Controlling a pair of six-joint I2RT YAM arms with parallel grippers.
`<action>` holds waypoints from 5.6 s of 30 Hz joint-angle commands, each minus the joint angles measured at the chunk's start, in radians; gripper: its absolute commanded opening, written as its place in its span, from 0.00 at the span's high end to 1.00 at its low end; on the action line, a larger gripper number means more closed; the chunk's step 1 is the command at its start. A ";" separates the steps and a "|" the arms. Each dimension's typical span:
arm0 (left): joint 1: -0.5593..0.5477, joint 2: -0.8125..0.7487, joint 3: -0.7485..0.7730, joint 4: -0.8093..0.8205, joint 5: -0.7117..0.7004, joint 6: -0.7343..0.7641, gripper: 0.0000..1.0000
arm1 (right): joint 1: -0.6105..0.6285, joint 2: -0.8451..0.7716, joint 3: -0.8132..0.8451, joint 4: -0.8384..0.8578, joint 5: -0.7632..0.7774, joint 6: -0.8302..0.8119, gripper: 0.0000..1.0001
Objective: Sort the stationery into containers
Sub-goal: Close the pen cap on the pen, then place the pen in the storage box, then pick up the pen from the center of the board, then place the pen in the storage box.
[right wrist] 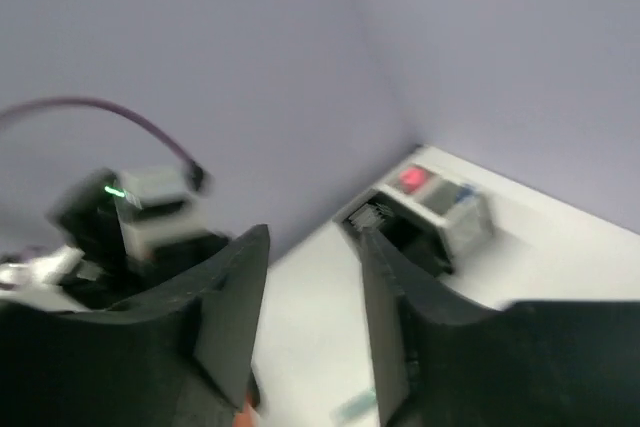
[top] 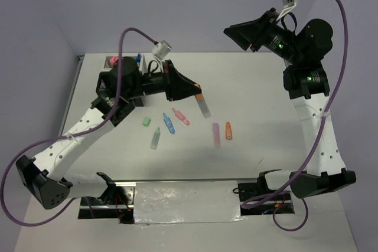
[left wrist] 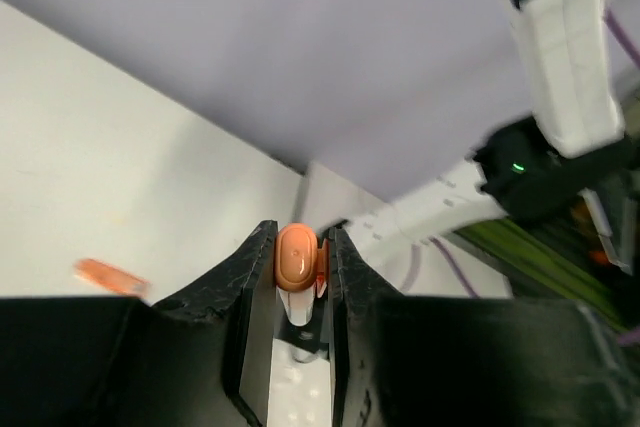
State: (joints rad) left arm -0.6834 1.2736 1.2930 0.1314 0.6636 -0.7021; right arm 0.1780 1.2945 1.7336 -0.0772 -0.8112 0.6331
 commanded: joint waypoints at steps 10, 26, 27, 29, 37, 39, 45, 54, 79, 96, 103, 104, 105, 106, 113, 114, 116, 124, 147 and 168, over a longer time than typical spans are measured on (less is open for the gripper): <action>0.241 -0.002 0.267 -0.634 -0.886 0.326 1.00 | -0.023 -0.332 -0.405 -0.240 0.190 -0.210 0.31; 0.482 0.243 0.115 -0.291 -1.047 0.386 1.00 | 0.003 -0.486 -0.554 -0.343 0.162 -0.199 0.29; 0.495 0.262 0.117 -0.273 -1.043 0.385 1.00 | 0.005 -0.486 -0.549 -0.354 0.162 -0.205 0.29; 0.505 0.273 0.121 -0.259 -1.029 0.380 1.00 | 0.009 -0.483 -0.542 -0.369 0.164 -0.216 0.29; 0.525 0.323 0.111 -0.220 -1.006 0.372 0.96 | 0.012 -0.463 -0.531 -0.388 0.182 -0.234 0.28; 0.528 0.342 0.108 -0.226 -1.003 0.356 0.82 | 0.014 -0.449 -0.517 -0.395 0.181 -0.240 0.28; 0.530 0.327 0.052 -0.207 -0.984 0.329 0.45 | 0.014 -0.417 -0.496 -0.395 0.185 -0.248 0.28; 0.530 0.241 0.072 -0.288 -0.975 0.331 0.01 | 0.029 -0.339 -0.513 -0.452 0.263 -0.276 0.24; 0.490 -0.028 0.178 -0.980 -0.677 0.297 0.01 | 0.428 0.190 -0.746 -0.575 0.934 -0.168 0.41; 0.489 -0.016 0.180 -0.981 -0.546 0.291 0.01 | 0.440 0.353 -0.859 -0.391 0.917 -0.168 0.74; 0.383 0.027 0.167 -0.897 -0.373 0.135 0.01 | 0.512 0.094 -0.849 -0.277 0.821 -0.219 0.90; 0.369 0.032 0.155 -0.865 -0.333 0.097 0.01 | 0.514 0.060 -0.844 -0.262 0.816 -0.217 0.90; 0.348 0.033 0.117 -0.784 -0.247 0.008 0.01 | 0.514 0.008 -0.824 -0.250 0.792 -0.213 0.90; 0.337 0.032 0.091 -0.727 -0.202 -0.038 0.01 | 0.515 -0.009 -0.807 -0.251 0.785 -0.211 0.90; 0.202 0.088 0.103 -0.520 -0.162 -0.191 0.01 | 0.567 -0.044 -0.623 -0.323 0.733 -0.228 0.91; 0.193 0.107 0.104 -0.512 -0.156 -0.204 0.01 | 0.572 -0.052 -0.615 -0.317 0.736 -0.220 0.90; 0.188 0.119 0.104 -0.497 -0.162 -0.209 0.01 | 0.571 -0.069 -0.588 -0.318 0.739 -0.213 0.90; 0.150 0.168 0.117 -0.513 -0.197 -0.195 0.05 | 0.583 -0.070 -0.497 -0.348 0.736 -0.236 0.90; 0.179 0.182 0.267 -0.613 -0.776 0.240 1.00 | 0.508 -0.162 -0.569 -0.328 0.748 -0.257 0.00; 0.556 0.294 0.092 -0.173 -0.966 0.380 1.00 | 0.492 -0.299 -0.643 -0.484 0.715 -0.334 0.00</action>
State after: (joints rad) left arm -0.1455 1.5570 1.3933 -0.1287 -0.3241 -0.3355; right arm 0.6697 1.0332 1.0870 -0.5461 -0.0948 0.3305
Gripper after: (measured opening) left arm 0.321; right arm 0.996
